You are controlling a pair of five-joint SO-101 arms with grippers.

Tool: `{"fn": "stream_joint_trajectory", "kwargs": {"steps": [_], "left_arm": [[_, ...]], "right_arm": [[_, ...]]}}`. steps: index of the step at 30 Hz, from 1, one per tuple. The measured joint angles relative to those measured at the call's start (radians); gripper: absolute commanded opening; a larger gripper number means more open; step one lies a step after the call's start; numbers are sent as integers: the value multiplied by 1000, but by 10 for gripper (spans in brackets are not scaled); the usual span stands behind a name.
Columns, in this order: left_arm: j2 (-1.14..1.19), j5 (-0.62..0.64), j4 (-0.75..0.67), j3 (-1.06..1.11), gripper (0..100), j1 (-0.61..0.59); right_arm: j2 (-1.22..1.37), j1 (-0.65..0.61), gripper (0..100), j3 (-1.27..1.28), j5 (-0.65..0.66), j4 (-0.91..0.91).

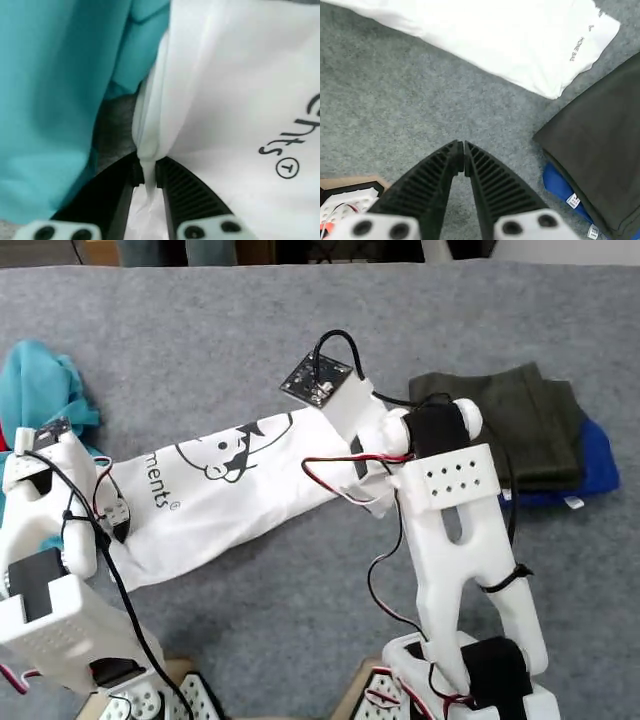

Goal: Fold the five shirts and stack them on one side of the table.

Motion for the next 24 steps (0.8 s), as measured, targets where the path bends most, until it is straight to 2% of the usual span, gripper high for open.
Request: {"fn": "stream_joint_trajectory", "kwargs": {"steps": [8, 15, 19, 24], "left_arm": [[-221, -32, 75, 15, 28, 92], [-511, 15, 106, 15, 28, 233], [-601, 21, 106, 15, 29, 373], [-624, 81, 83, -32, 29, 583]], "right_arm": [[0, 0, 15, -158, -8, 8], [0, 5, 15, -356, -32, 5], [0, 83, 15, -460, -32, -28], [-5, 285, 15, -563, -23, -57]]}}
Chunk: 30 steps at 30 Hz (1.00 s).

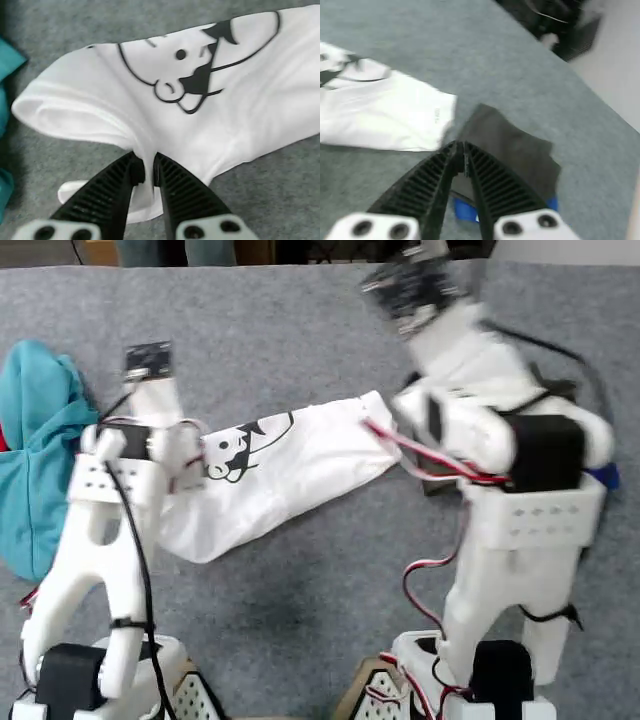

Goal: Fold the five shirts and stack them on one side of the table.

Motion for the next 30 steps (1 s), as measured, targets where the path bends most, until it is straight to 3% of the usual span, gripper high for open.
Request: {"fn": "stream_joint_trajectory", "kwargs": {"steps": [5, 11, 19, 30], "left_arm": [[54, 12, -75, -110, 29, 161], [287, 15, -124, -324, 29, 292], [721, 15, -124, -707, 29, 388], [1115, 15, -66, -1172, 29, 463]], "right_arm": [[-8, 206, 15, -41, 117, 0], [-8, 368, 15, -32, 203, 0], [-8, 404, 15, 46, 238, -75], [-8, 404, 15, 72, 238, -115]]}}
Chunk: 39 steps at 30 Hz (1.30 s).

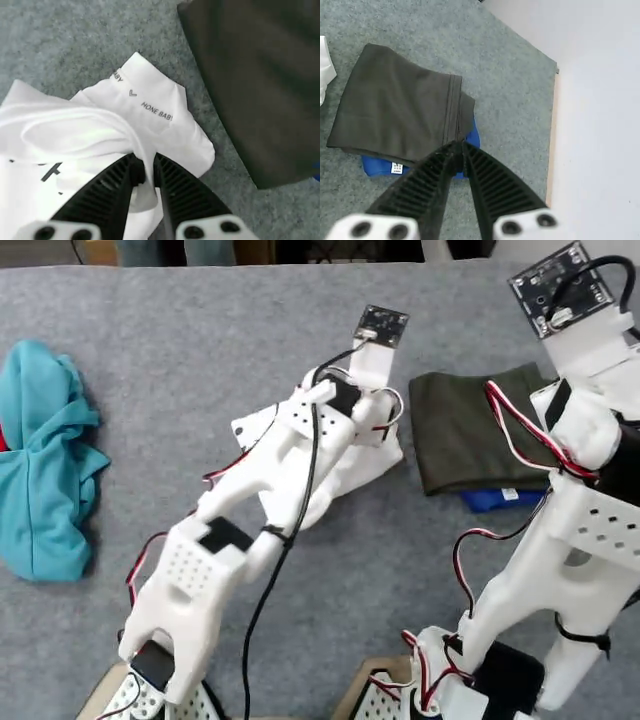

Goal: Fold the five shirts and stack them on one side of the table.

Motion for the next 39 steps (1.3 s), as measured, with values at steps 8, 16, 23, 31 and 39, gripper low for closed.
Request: {"fn": "stream_joint_trajectory", "kwargs": {"steps": [8, 16, 23, 31, 39], "left_arm": [[170, 2, 106, -275, 29, 2], [267, 2, 158, -437, 72, 17], [284, 35, 189, -460, 200, 17], [284, 43, 339, -664, 46, -68], [282, -38, 557, -881, 29, -269]], "right_arm": [[0, 0, 15, 48, 0, -37], [0, 0, 15, 72, 0, -61], [0, 0, 15, 72, 0, -61], [0, -18, 15, 80, -26, -54], [44, -226, 15, 222, -86, -46]]}}
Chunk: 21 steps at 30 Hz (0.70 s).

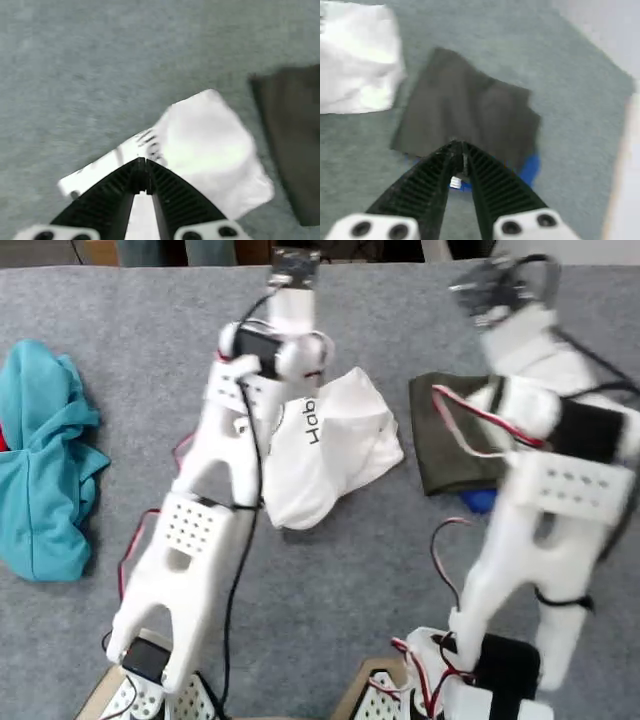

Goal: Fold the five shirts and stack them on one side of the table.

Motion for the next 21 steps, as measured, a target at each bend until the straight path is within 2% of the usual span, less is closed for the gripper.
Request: {"fn": "stream_joint_trajectory", "kwargs": {"steps": [6, 9, 13, 18, 21], "left_arm": [[-48, -12, 6, 9, 28, -229], [-71, -14, 6, 91, 28, -316], [-147, -64, 6, 304, 28, -396], [-358, -84, 6, 718, 29, -462], [-489, -87, -25, 971, 29, -463]], "right_arm": [[150, -292, 15, 103, -64, -52], [295, -388, 15, 106, -104, -121], [525, -428, 15, 26, -170, -160], [796, -430, 15, -210, -253, -160], [916, -440, 15, -379, -281, -84]]}}
